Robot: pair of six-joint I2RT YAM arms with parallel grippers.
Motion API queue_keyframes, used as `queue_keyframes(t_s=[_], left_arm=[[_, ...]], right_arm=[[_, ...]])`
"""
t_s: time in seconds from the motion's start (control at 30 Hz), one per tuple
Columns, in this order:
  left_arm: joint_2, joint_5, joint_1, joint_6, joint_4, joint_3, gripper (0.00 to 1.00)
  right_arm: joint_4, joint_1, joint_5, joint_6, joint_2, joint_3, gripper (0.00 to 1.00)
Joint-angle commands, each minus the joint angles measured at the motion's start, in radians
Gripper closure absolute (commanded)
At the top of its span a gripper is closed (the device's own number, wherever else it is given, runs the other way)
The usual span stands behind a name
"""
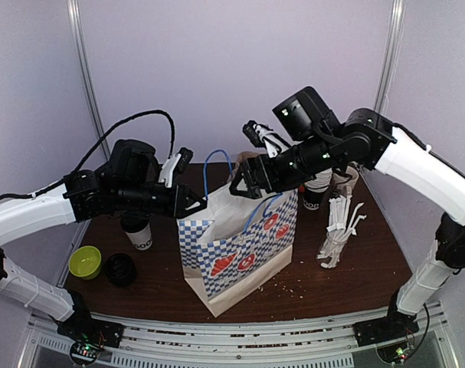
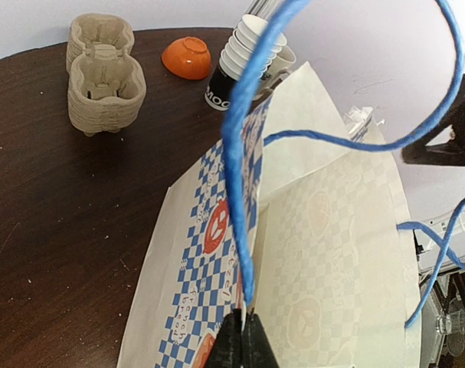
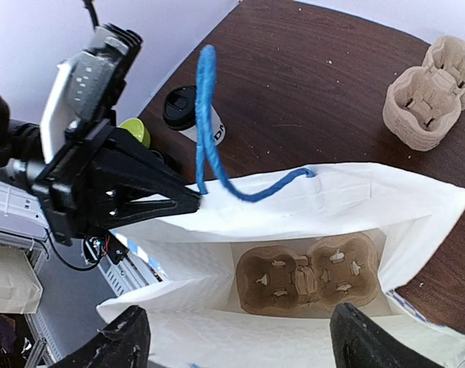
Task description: Pack the takeout coffee
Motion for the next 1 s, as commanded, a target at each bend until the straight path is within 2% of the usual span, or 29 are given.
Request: queue_keyframes(t_s=[0.0, 0.17, 0.33, 0.57, 0.77, 0.87, 0.97], left_arm=[[-0.014, -0.031, -0.006, 0.003, 0.016, -0.008, 1.00], [-0.042, -0.060, -0.006, -0.006, 0.033, -0.008, 1.00], [-0.064, -0.072, -0.006, -0.003, 0.049, -0.003, 1.00], [-0.052, -0.056, -0.006, 0.004, 0.040, -0.003, 1.00], [-0.053, -0.058, -0.006, 0.010, 0.035, 0.007, 1.00], [-0.054, -0.051, -0.006, 0.018, 0.034, 0.013, 1.00], [-0.049, -0.050, -0.006, 0.032, 0.024, 0.020, 1.00]], right_arm=[[-0.067, 0.004, 0.023, -0.012, -0.077, 0.050, 0.17], [-0.100, -0.017, 0.238, -0.055, -0.132, 0.056, 0.18], [-0.086, -0.075, 0.230, -0.122, -0.105, 0.007, 0.18], [-0.089, -0.100, 0.197, -0.205, -0.004, 0.038, 0.15], [-0.094, -0.120, 0.235, -0.254, 0.069, 0.017, 0.16], [-0.068, -0.128, 0.271, -0.273, 0.089, 0.013, 0.18], [-0.071, -0.129, 0.285, -0.290, 0.117, 0.023, 0.25]])
